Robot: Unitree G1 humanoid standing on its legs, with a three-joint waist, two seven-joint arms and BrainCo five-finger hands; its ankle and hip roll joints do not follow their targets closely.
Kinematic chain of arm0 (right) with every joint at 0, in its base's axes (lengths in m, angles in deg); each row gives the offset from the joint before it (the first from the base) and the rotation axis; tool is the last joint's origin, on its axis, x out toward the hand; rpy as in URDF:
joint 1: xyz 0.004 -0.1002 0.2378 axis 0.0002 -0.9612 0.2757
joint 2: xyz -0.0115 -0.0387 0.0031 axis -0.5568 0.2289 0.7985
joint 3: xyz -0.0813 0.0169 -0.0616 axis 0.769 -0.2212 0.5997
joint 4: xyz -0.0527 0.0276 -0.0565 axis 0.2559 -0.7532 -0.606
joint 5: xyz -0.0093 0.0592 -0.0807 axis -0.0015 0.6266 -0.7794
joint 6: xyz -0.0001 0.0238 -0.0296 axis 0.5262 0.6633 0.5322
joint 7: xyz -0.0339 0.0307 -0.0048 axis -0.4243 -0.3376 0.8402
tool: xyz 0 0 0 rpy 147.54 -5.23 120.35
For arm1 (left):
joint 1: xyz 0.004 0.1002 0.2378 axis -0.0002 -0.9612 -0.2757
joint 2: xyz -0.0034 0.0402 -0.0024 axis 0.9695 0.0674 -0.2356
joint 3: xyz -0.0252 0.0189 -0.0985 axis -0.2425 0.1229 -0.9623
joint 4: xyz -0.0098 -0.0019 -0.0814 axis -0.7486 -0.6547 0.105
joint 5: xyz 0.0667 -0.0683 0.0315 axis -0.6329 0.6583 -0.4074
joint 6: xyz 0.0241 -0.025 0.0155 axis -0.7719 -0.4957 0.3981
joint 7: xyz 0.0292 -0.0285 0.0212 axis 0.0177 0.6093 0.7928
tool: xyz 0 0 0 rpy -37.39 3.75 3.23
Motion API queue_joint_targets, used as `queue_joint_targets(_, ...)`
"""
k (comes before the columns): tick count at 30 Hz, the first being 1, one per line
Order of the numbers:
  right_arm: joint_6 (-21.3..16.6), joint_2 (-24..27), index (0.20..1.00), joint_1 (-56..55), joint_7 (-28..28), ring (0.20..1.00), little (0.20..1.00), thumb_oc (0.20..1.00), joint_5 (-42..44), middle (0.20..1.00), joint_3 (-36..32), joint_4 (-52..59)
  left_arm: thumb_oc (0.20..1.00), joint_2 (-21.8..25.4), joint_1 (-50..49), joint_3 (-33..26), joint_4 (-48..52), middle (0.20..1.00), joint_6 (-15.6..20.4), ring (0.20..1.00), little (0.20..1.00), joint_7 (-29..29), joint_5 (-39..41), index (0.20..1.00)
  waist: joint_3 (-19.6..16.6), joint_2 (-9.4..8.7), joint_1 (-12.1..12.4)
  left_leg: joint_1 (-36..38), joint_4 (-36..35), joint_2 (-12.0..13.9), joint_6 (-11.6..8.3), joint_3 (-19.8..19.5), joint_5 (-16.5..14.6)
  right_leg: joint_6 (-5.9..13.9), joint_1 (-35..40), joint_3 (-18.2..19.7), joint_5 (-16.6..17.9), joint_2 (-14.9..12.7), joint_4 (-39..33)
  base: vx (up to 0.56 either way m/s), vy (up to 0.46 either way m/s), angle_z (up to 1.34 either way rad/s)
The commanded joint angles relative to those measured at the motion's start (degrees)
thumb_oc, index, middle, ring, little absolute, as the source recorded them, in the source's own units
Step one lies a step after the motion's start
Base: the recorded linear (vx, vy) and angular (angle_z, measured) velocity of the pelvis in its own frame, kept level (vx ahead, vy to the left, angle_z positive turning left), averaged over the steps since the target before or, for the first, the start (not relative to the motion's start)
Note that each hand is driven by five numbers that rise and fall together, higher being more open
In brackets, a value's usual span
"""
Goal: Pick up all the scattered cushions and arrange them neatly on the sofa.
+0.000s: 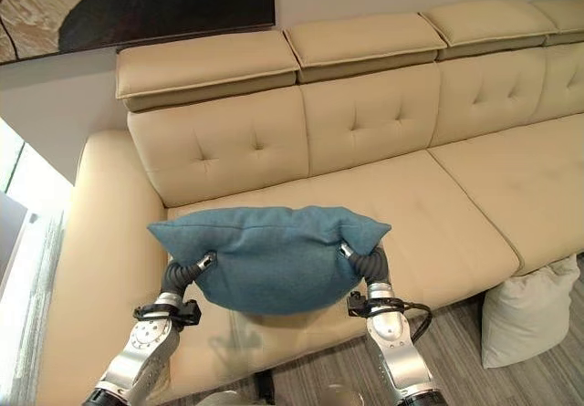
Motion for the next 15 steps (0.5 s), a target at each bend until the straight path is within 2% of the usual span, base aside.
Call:
queue_joint_targets(1, -4.8, 0.3, 0.2, 5.1, -1.2, 0.2, 0.2, 0.2, -0.9, 0.2, -0.6, 4.3, 0.2, -1.4, 2.3, 0.0, 6.6, 0.2, 5.7, 0.2, 0.2, -1.9, -2.2, 0.2, -1.1, 0.22, 0.0, -1.1, 1.8, 2.5, -4.66, -2.9, -2.2, -1.07, 7.7, 0.5, 6.0, 5.1, -15.0, 0.18, -0.067, 0.38)
queue_joint_targets(2, -5.0, 0.5, 0.2, 4.9, -0.9, 0.2, 0.2, 0.2, -0.7, 0.2, -1.4, 4.5, 0.2, -1.6, 2.4, 0.4, 6.6, 0.2, 5.9, 0.2, 0.2, -2.4, -2.2, 0.2, -0.5, 0.09, -1.6, -0.2, 1.5, 2.0, -4.98, -5.0, -2.7, -1.31, 5.0, 4.9, 6.9, 6.8, -23.4, 0.24, -0.161, 0.26)
queue_joint_targets(3, -5.0, 0.5, 0.2, 4.3, -0.6, 0.2, 0.2, 0.2, -0.7, 0.2, -2.3, 4.2, 0.2, -1.9, 3.1, 0.4, 5.9, 0.2, 6.1, 0.2, 0.2, -2.7, -2.5, 0.2, -0.4, -0.71, -2.8, 0.5, 1.3, 1.4, -5.4, -6.8, -3.4, -0.69, 5.7, 8.9, 8.8, 7.9, -29.2, 0.27, -0.204, 0.21)
queue_joint_targets(6, -5.0, 0.5, 0.2, 3.9, -0.6, 0.2, 0.2, 0.2, -0.7, 0.2, -2.5, 4.1, 0.2, -2.0, 3.3, 0.5, 5.9, 0.2, 6.1, 0.2, 0.2, -2.6, -2.7, 0.2, -0.4, -1.21, -2.7, 0.6, 1.5, 1.4, -5.64, -7.1, -3.9, -0.92, 6.7, 7.9, 9.4, 7.5, -30.5, 0.09, -0.127, 0.45)
queue_joint_targets(10, -4.8, 1.8, 0.2, 2.9, -0.3, 0.2, 0.2, 0.2, -1.1, 0.2, -3.9, 4.3, 0.2, -2.0, 3.2, -0.4, 7.0, 0.2, 6.0, 0.2, 0.2, -2.0, -3.7, 0.2, -2.5, -1.65, -2.6, 2.3, -0.3, 2.6, -7.36, -8.4, -3.6, -2.12, 11.5, 4.6, 9.4, 7.9, -36.0, 0.16, -0.177, 0.59)
queue_joint_targets(15, -4.5, 3.5, 0.2, 5.5, 1.7, 0.2, 0.2, 0.2, -2.3, 0.2, -4.0, 5.4, 0.2, -2.6, 6.7, -0.1, 7.2, 0.2, 6.2, 0.2, 0.2, 0.9, -5.1, 0.2, -3.6, -2.0, -2.5, 3.1, -1.0, 3.6, -8.7, -9.4, -3.5, -2.69, 14.8, 1.7, 8.8, 8.5, -39.0, 0.12, -0.107, 0.19)
